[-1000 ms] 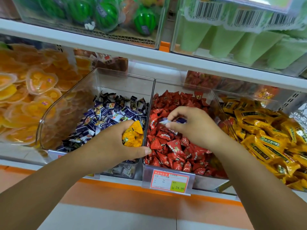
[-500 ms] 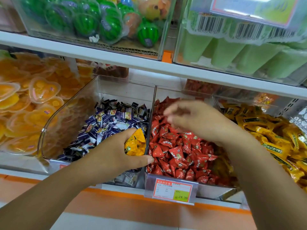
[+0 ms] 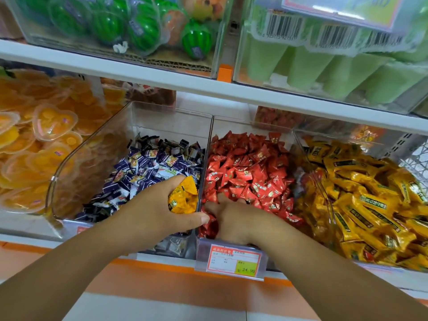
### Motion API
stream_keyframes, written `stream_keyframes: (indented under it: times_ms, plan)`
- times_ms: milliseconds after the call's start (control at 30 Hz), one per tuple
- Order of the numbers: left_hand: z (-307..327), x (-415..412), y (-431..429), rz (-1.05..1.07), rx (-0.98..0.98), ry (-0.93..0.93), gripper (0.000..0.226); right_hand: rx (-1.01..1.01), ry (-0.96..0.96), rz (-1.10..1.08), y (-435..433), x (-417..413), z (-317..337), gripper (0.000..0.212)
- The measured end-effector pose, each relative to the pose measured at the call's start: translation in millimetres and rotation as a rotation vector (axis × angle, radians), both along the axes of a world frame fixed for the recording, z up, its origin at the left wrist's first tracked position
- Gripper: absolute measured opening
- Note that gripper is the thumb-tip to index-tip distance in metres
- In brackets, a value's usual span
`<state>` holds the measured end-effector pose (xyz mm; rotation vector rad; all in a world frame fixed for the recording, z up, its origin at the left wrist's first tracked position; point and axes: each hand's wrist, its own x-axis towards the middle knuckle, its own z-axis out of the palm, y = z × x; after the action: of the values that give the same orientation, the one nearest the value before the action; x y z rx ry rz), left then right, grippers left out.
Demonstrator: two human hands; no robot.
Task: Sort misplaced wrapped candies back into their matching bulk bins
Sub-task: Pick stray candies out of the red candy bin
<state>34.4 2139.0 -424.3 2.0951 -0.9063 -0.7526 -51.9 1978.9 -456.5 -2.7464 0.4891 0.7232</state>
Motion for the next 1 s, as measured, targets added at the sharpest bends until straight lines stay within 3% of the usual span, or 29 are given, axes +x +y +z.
stream_keyframes:
  times_ms: [67,200,367,500,567,633,733,900,1000]
  plan:
    - [0,0,1,0.012,-0.016,0.018,0.044,-0.014,-0.024,0.022,0,0,0,0.07]
    - [-6,0,4,0.03,-0.072,0.011,0.092,0.006,-0.098,0.064,-2,-1,3,0.056]
    - [-4,-2,7,0.001,-0.059,0.0,0.099,0.041,-0.135,-0.005,-6,-2,5,0.076]
    - [0,-3,6,0.005,-0.053,0.003,0.058,0.175,-0.19,-0.187,-13,-9,19,0.085]
    - [-1,-1,6,-0.007,-0.058,0.004,0.087,0.248,-0.265,-0.275,-17,-16,34,0.086]
    - [-4,2,6,-0.004,-0.022,-0.019,0.109,0.304,-0.365,-0.356,-23,-21,46,0.07]
    - [-4,5,6,-0.009,0.001,-0.01,0.117,0.436,-0.611,-0.471,-35,-24,58,0.022]
    - [-3,5,5,-0.003,-0.009,-0.004,0.119,0.289,-0.798,-0.582,-48,-25,71,0.015]
    - [-2,3,5,-0.001,-0.018,-0.001,0.117,0.233,-0.775,-0.547,-51,-22,69,0.033]
